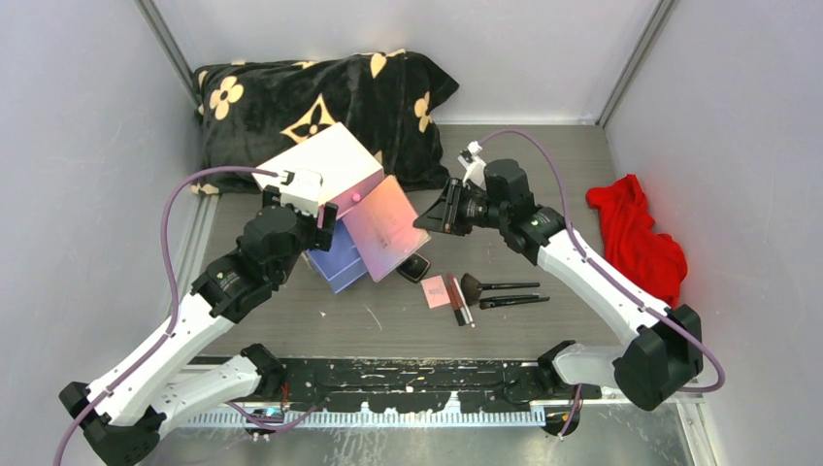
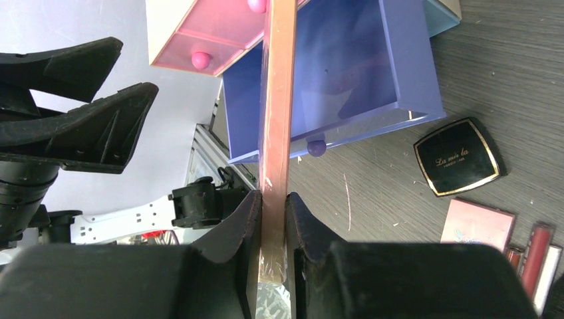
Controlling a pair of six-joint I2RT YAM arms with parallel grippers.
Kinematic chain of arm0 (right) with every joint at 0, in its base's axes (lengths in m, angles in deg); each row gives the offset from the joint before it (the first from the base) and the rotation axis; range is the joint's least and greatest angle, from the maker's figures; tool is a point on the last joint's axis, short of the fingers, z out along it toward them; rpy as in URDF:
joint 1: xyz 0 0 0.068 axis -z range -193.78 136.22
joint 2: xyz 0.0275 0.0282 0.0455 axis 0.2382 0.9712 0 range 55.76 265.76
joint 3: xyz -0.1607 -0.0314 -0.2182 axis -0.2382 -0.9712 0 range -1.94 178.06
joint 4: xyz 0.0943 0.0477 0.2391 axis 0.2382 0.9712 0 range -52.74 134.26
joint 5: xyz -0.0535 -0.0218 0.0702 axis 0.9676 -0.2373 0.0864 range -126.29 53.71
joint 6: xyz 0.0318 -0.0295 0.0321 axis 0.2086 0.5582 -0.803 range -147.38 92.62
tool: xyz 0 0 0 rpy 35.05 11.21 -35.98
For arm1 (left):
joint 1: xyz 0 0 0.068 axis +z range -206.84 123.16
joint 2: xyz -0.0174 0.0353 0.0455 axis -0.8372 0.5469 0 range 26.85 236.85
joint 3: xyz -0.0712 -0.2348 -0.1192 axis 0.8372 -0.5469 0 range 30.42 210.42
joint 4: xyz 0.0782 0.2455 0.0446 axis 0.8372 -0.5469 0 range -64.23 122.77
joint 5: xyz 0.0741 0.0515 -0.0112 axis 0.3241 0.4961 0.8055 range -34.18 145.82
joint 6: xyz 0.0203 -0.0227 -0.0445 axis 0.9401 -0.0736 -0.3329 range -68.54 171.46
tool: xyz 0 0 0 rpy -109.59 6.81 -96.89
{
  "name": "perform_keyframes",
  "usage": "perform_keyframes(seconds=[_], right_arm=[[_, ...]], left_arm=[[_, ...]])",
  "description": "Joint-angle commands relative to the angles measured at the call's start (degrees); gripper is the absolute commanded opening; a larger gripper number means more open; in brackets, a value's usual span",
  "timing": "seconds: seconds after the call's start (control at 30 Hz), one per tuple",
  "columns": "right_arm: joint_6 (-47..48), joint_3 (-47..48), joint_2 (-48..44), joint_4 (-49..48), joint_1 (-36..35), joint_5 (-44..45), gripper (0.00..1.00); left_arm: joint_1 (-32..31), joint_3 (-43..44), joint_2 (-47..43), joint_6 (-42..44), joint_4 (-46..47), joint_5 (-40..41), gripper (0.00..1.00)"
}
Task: Organize the makeup
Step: Pick up the makeup from the drawer.
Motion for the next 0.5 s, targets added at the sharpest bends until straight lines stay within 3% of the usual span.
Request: perform_keyframes(seconds=[0.0,0.23,0.47], right_arm=[[-1.7,-1.4,-4.2,-6.5,-0.1,2.5,0.01],[-7.9,-7.0,-9.1,-13.0,-0.2,3.0,0.01],[-8.1,-9.4,-14.6,-14.7,-4.5,15.9,0.01]], left_arm=[[0.3,2.6,0.4,0.3,0.5,0.9,0.77],[0.3,2.5,0.5,-0.8,0.2,0.2,0.77],[0.3,2.5,-0.6,-0.9,-1.1,0.3,0.75]])
